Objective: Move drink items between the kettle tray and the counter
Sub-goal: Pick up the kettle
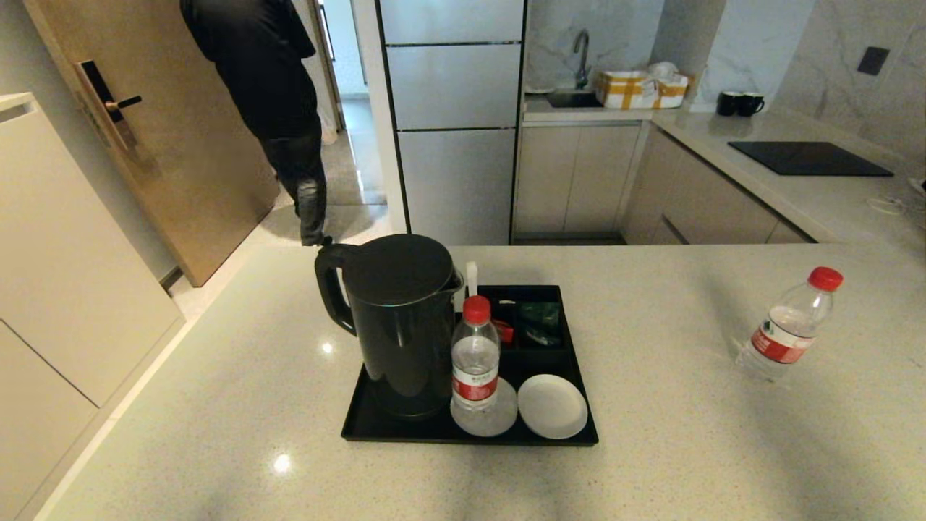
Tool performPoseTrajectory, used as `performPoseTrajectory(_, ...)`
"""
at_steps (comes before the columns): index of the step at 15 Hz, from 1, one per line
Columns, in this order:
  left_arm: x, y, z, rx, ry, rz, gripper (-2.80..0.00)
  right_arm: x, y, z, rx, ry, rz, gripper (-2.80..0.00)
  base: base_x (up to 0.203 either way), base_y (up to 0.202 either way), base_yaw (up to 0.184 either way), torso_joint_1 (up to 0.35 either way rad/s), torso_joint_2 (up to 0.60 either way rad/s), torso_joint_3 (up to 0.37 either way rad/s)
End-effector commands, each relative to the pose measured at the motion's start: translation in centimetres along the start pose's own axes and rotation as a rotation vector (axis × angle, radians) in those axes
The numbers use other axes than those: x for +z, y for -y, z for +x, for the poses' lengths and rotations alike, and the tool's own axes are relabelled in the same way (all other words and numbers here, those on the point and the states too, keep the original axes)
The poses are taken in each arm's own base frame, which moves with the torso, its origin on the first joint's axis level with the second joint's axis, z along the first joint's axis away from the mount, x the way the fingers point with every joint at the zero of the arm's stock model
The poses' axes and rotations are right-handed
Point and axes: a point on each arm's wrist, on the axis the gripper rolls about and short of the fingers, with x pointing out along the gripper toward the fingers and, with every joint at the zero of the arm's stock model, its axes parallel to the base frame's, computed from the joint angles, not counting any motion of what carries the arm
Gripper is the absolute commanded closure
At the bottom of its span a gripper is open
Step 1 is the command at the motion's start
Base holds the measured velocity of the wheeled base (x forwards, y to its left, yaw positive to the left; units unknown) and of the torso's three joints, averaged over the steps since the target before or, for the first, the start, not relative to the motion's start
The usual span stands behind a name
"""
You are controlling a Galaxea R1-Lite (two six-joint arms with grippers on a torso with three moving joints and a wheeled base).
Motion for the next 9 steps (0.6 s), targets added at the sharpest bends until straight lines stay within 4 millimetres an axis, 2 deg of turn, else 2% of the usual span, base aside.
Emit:
performPoseTrajectory(1,2.1,0.2,2.2,0.01,-0.228,-0.033,0.0,0.0,0.0,0.0,0.0,0.002,-0.001,0.0,0.0,0.0,0.0,0.0,0.0,0.0)
performPoseTrajectory(4,3.7,0.5,6.5,0.02,-0.299,-0.061,0.0,0.0,0.0,0.0,0.0,0.002,-0.001,0.0,0.0,0.0,0.0,0.0,0.0,0.0)
performPoseTrajectory(7,3.7,0.7,10.9,0.025,-0.343,-0.063,0.0,0.0,0.0,0.0,0.0,0.001,-0.001,0.0,0.0,0.0,0.0,0.0,0.0,0.0)
performPoseTrajectory(9,3.3,0.8,12.9,0.016,-0.3,-0.061,0.0,0.0,0.0,0.0,0.0,0.0,-0.001,0.0,0.0,0.0,0.0,0.0,0.0,0.0)
